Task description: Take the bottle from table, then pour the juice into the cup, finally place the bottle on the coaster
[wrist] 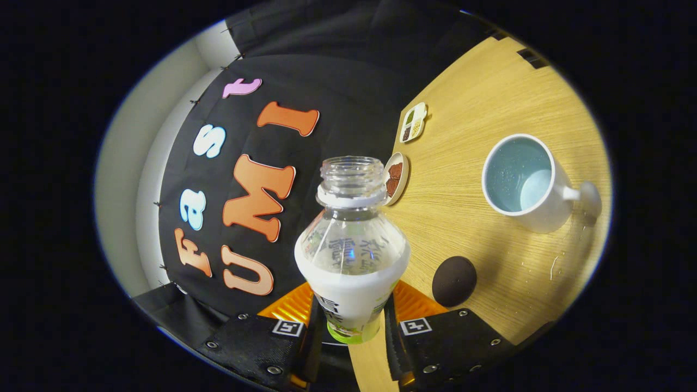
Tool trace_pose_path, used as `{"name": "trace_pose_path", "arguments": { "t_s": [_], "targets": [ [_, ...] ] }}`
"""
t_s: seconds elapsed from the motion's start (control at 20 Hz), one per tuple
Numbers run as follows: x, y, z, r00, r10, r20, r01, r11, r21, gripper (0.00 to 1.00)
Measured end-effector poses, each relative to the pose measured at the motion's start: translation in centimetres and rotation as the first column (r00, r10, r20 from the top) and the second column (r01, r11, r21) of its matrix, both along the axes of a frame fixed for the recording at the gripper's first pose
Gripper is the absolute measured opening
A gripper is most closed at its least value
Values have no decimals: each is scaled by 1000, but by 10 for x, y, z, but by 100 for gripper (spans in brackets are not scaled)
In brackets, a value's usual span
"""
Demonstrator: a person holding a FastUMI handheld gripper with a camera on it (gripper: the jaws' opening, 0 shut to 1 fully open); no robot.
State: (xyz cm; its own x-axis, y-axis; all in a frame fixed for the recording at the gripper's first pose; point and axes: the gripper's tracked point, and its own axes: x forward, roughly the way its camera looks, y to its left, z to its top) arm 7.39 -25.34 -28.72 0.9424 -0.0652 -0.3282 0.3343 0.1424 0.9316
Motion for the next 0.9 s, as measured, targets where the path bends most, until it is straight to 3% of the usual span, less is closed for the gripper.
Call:
{"name": "trace_pose_path", "arguments": {
  "t_s": [0.9],
  "targets": [
    [10,-6,-2,994,-95,45,80,962,261,50]
  ]
}}
